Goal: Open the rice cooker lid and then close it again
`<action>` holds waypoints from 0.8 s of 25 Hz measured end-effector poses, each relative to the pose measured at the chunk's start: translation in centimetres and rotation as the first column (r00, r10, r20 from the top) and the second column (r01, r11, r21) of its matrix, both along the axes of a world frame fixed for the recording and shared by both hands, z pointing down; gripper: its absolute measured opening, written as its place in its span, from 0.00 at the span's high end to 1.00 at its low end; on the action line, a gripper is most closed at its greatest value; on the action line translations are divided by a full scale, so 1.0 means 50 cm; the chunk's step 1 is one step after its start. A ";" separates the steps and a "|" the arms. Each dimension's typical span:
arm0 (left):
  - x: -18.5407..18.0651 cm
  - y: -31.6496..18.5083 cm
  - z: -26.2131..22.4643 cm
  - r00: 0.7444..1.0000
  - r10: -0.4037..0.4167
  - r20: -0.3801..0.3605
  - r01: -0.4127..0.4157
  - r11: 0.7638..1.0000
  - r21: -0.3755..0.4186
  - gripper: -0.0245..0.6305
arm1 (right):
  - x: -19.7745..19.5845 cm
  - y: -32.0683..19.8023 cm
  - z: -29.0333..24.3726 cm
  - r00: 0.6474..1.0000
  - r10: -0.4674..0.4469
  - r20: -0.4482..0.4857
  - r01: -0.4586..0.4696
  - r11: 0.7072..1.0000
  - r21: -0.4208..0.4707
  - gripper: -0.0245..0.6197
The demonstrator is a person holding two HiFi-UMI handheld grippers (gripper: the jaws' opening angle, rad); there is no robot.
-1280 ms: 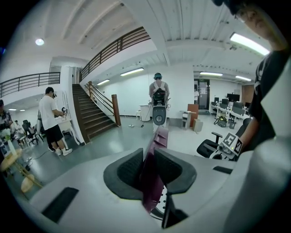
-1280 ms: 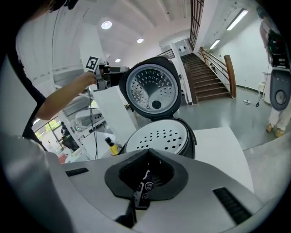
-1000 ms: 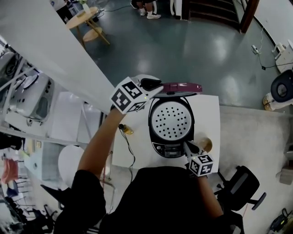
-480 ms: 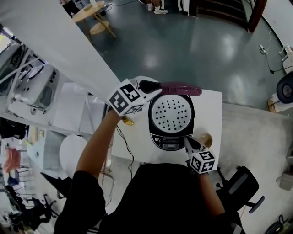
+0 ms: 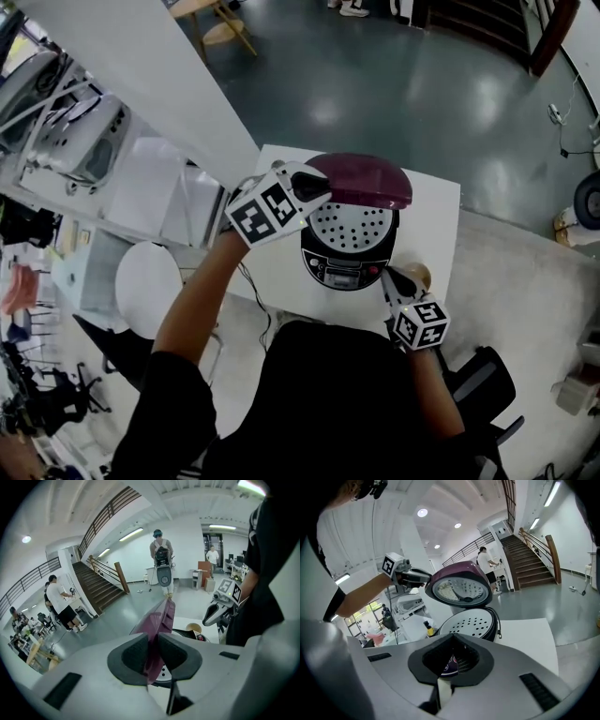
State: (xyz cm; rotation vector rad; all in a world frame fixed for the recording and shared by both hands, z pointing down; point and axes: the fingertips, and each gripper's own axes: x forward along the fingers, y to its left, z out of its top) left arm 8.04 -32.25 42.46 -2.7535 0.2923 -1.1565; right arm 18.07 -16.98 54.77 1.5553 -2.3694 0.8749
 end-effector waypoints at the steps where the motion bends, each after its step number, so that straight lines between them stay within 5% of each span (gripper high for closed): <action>1: -0.003 0.008 0.008 1.000 -0.006 0.002 0.006 1.000 0.000 0.87 | 0.002 0.000 0.002 1.000 -0.005 -0.002 0.005 1.000 0.001 0.96; 9: -0.021 0.073 0.066 0.999 -0.015 -0.038 0.014 0.999 -0.039 0.87 | 0.004 0.004 0.005 0.999 -0.034 -0.014 0.034 0.999 0.021 0.96; 20: -0.031 0.131 0.149 1.000 0.003 0.022 -0.001 0.997 -0.081 0.86 | -0.022 -0.008 -0.013 0.998 -0.056 0.015 0.056 0.998 0.028 0.96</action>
